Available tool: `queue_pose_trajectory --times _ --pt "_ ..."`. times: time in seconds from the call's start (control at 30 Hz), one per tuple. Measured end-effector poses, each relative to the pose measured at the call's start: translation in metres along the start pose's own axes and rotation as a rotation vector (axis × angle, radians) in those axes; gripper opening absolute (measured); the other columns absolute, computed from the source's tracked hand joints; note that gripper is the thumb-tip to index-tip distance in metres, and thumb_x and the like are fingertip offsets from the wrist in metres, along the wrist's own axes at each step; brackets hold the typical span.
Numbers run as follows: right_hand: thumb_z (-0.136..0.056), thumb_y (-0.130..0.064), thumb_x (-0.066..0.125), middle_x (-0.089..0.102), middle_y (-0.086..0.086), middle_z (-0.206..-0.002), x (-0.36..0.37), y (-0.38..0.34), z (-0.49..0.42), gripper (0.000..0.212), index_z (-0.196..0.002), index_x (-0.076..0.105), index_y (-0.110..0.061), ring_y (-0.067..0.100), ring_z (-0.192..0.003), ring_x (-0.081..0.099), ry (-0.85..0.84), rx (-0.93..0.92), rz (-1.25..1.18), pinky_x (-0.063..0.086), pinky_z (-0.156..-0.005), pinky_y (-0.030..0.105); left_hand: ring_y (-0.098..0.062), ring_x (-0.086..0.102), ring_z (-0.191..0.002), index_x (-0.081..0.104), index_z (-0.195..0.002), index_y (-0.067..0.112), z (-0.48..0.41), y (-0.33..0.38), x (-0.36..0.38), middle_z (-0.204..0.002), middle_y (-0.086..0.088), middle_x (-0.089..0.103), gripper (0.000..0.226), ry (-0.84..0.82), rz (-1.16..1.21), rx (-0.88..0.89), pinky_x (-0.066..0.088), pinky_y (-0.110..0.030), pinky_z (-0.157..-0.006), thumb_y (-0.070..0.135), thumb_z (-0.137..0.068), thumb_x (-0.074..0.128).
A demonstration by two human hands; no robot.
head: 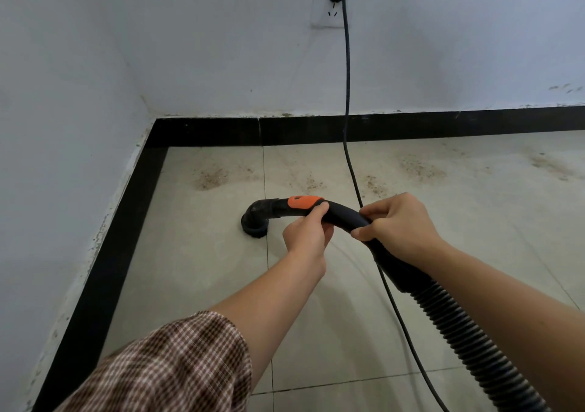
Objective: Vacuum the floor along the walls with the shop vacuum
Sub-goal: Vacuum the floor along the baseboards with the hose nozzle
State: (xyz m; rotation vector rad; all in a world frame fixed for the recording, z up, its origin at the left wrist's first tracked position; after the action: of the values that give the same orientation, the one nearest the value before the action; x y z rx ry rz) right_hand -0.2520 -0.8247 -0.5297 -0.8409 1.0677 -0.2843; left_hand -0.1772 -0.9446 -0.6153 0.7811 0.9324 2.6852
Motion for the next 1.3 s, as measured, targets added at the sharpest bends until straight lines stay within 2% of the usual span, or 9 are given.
queue_pose_trajectory --times 0.13,0.27,0.37,0.47,0.63,0.77,0.93,1.13,1.3 --pt "-0.069 -0.012 0.083 0.072 -0.004 -0.074 0.003 -0.001 -0.023 0.025 -0.094 0.078 -0.014 0.013 -0.067 0.068 0.051 -0.004 -0.034 0.055 -0.061 0.025 -0.016 0.067 -0.089 0.064 -0.093 0.01 -0.017 0.008 0.011 -0.104 -0.013 0.07 0.009 0.016 -0.005 0.005 0.054 -0.024 -0.08 0.012 -0.088 0.071" --pt "-0.071 -0.013 0.082 0.072 0.007 -0.077 -0.004 -0.003 -0.043 0.024 -0.094 0.076 -0.01 0.019 -0.068 0.067 0.065 0.011 -0.056 0.055 -0.061 0.03 -0.019 0.067 -0.095 0.063 -0.101 0.007 -0.028 0.018 0.034 -0.108 -0.016 0.07 0.014 0.022 -0.04 0.004 0.054 -0.027 -0.082 0.011 -0.089 0.069" --pt "-0.07 -0.01 0.075 0.064 0.011 -0.06 -0.003 -0.002 -0.049 0.006 -0.073 0.071 -0.007 0.021 -0.053 0.056 0.062 0.009 -0.018 0.046 -0.051 0.03 -0.023 0.067 -0.101 0.062 -0.111 0.005 -0.033 0.024 0.045 -0.111 -0.016 0.069 0.023 0.045 -0.113 -0.006 0.055 -0.03 -0.084 0.012 -0.09 0.068" --pt "-0.07 -0.007 0.068 0.052 0.011 -0.054 0.002 -0.004 -0.05 0.003 -0.067 0.067 -0.005 0.023 -0.05 0.045 0.069 0.014 -0.017 0.035 -0.046 0.028 -0.024 0.065 -0.103 0.06 -0.119 0.005 -0.036 0.033 0.051 -0.113 -0.015 0.068 0.03 0.055 -0.172 -0.003 0.054 -0.032 -0.085 0.013 -0.092 0.066" --pt "-0.074 -0.008 0.068 0.061 0.016 -0.059 0.01 -0.012 -0.059 0.007 -0.068 0.069 -0.012 0.024 -0.049 0.05 0.09 0.012 -0.019 0.039 -0.043 0.028 -0.025 0.066 -0.105 0.06 -0.123 0.003 -0.053 0.044 0.051 -0.113 -0.015 0.069 0.031 0.041 -0.166 -0.019 0.054 -0.032 -0.089 0.011 -0.093 0.064" --pt "-0.072 -0.01 0.07 0.044 0.005 -0.046 0.017 -0.021 -0.072 0.019 -0.058 0.058 -0.011 0.016 -0.044 0.039 0.124 0.002 -0.024 0.03 -0.04 0.021 -0.026 0.068 -0.101 0.061 -0.12 0.002 -0.073 0.052 0.051 -0.109 -0.016 0.07 0.032 0.033 -0.098 -0.018 0.054 -0.036 -0.093 0.01 -0.09 0.067" --pt "-0.075 -0.011 0.071 0.059 0.016 -0.057 0.034 -0.038 -0.085 0.011 -0.066 0.066 -0.008 0.032 -0.053 0.054 0.167 0.005 -0.023 0.045 -0.049 0.038 -0.029 0.068 -0.1 0.063 -0.109 0.005 -0.094 0.065 0.046 -0.106 -0.016 0.07 0.025 0.064 -0.076 -0.05 0.055 -0.041 -0.092 0.011 -0.087 0.071" --pt "-0.076 -0.013 0.074 0.061 0.01 -0.054 0.055 -0.053 -0.096 0.014 -0.064 0.066 -0.015 0.016 -0.044 0.05 0.153 0.005 -0.08 0.04 -0.044 0.026 -0.028 0.068 -0.099 0.061 -0.115 0.002 -0.109 0.091 0.031 -0.108 -0.018 0.069 0.032 0.045 -0.082 -0.056 0.056 -0.039 -0.092 0.009 -0.085 0.073" --pt "-0.077 -0.012 0.076 0.063 0.005 -0.055 0.064 -0.058 -0.098 0.01 -0.072 0.072 -0.019 0.007 -0.04 0.053 0.14 -0.003 -0.122 0.039 -0.039 0.016 -0.023 0.067 -0.094 0.059 -0.116 0.004 -0.11 0.1 0.023 -0.108 -0.016 0.069 0.036 0.035 -0.121 -0.066 0.055 -0.029 -0.074 0.011 -0.084 0.074"
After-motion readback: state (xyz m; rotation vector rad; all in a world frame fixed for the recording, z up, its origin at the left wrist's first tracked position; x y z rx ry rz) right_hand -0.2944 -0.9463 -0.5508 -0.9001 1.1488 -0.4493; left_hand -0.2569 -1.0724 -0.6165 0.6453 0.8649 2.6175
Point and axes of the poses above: each hand's wrist, its own z-axis away from the middle knuckle, its own x-axis out of the palm, y = z × x, the point moved 6 cm from there along -z, towards the middle knuckle
